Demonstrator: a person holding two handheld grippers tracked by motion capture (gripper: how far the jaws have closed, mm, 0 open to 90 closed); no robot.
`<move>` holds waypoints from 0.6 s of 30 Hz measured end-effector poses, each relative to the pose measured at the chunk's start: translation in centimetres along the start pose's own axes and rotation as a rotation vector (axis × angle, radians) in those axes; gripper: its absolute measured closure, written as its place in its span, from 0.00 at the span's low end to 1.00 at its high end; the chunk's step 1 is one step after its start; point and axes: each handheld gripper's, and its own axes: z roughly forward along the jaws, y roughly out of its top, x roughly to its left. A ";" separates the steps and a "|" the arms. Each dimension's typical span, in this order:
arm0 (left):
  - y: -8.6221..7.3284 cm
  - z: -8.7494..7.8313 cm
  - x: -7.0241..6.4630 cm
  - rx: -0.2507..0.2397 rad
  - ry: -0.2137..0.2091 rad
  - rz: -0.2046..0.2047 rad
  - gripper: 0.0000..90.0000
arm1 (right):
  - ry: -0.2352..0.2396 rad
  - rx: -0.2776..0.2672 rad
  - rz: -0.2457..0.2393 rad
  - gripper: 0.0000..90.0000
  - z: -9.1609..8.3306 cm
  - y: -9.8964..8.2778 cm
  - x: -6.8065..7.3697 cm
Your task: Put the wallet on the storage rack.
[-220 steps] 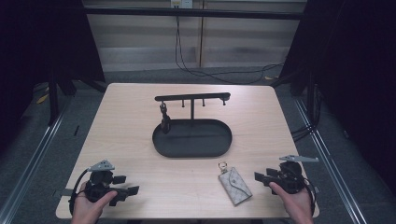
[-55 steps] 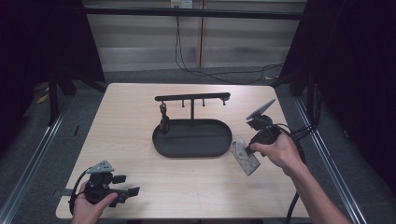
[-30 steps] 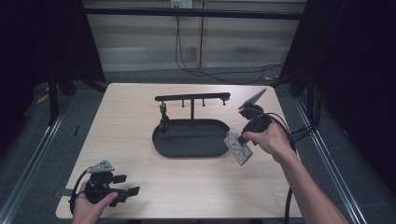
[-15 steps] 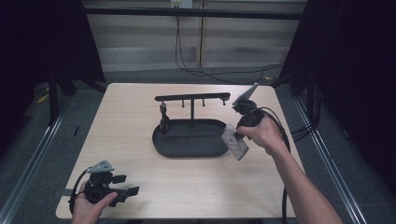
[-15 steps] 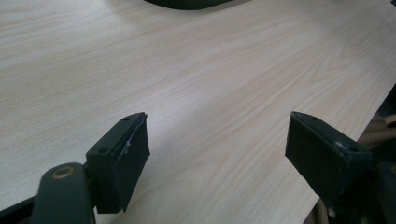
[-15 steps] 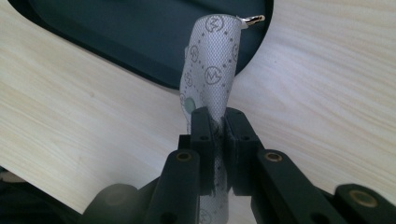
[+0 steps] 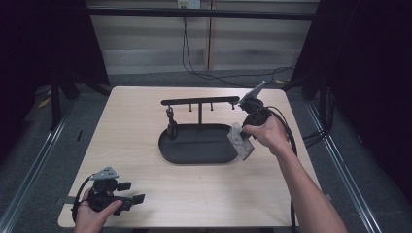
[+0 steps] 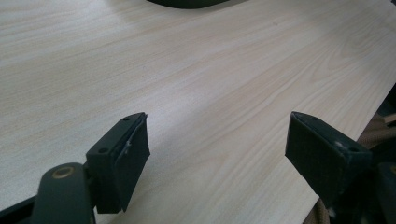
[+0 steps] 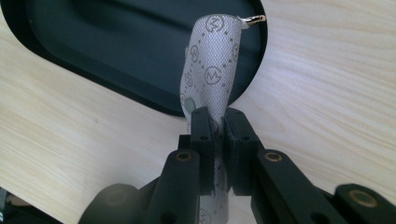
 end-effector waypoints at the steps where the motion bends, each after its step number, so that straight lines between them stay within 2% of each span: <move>1: 0.0 0.0 0.0 0.000 -0.002 -0.003 0.24 | 0.006 -0.001 0.001 0.93 0.1 0.1 -0.1; 5: 0.0 -0.2 0.1 -0.009 -0.002 -0.011 0.24 | 0.041 -0.012 0.010 0.93 0.6 0.2 -0.3; 7: 0.0 0.0 0.3 0.000 -0.026 -0.020 0.24 | 0.059 -0.034 0.027 0.93 0.8 0.4 -0.6; 10: 0.1 0.0 0.2 -0.001 -0.014 -0.005 0.25 | 0.076 -0.042 0.036 0.93 1.4 0.5 -0.8; 15: 0.1 0.0 0.2 0.003 -0.008 0.001 0.25 | 0.115 -0.078 0.081 0.93 3.0 0.5 -1.4; 18: 0.1 0.0 0.2 0.004 -0.010 -0.004 0.25 | 0.132 -0.080 0.080 0.93 3.8 0.6 -1.5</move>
